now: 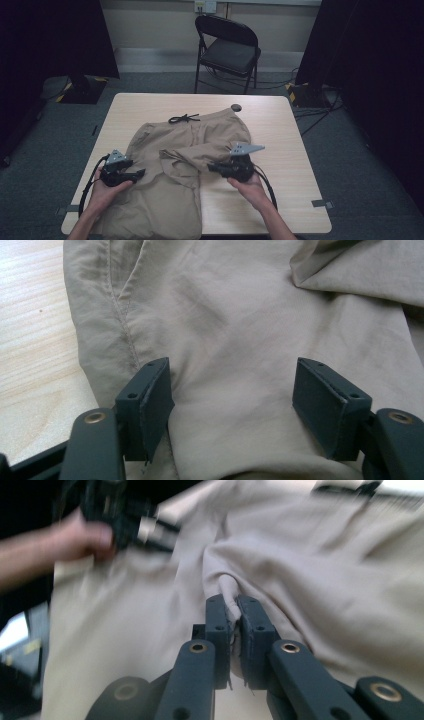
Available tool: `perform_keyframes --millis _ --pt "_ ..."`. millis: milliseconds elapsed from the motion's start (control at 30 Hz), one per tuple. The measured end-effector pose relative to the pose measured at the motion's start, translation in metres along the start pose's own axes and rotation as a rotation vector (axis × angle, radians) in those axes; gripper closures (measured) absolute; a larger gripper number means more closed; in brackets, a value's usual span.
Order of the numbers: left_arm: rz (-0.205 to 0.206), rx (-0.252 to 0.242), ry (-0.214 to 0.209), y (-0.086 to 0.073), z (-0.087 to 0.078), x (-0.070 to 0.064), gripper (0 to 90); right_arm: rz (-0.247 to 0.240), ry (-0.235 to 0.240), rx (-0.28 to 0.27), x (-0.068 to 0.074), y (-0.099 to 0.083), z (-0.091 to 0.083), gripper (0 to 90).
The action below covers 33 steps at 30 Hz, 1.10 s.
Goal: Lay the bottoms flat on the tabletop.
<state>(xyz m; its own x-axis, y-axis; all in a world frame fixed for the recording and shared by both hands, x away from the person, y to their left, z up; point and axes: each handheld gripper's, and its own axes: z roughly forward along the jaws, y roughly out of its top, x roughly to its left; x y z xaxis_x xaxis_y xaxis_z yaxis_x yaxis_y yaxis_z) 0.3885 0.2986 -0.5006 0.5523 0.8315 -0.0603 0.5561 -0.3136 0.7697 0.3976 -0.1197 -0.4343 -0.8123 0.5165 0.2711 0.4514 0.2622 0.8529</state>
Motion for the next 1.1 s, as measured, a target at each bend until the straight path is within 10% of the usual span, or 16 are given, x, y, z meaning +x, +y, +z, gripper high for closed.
perform_keyframes --millis 233,467,667,800,1100 --pt "-0.003 -0.003 -0.002 0.000 0.000 0.001 31.6 0.121 -0.148 -0.025 -0.058 0.028 0.025 84.2" --pt "-0.003 -0.004 -0.004 0.000 0.000 0.001 31.3 0.229 -0.288 0.089 -0.101 -0.003 0.048 72.7" --pt "0.003 0.000 -0.003 0.000 0.000 0.001 31.2 0.192 -0.281 0.049 -0.090 -0.006 0.029 54.2" --pt "0.002 0.000 -0.001 0.000 0.000 0.000 31.2 0.144 -0.263 0.001 -0.076 0.001 0.009 63.7" --pt "-0.001 -0.002 -0.003 0.000 0.000 0.001 31.2 0.109 -0.331 0.087 -0.082 -0.018 0.023 58.3"
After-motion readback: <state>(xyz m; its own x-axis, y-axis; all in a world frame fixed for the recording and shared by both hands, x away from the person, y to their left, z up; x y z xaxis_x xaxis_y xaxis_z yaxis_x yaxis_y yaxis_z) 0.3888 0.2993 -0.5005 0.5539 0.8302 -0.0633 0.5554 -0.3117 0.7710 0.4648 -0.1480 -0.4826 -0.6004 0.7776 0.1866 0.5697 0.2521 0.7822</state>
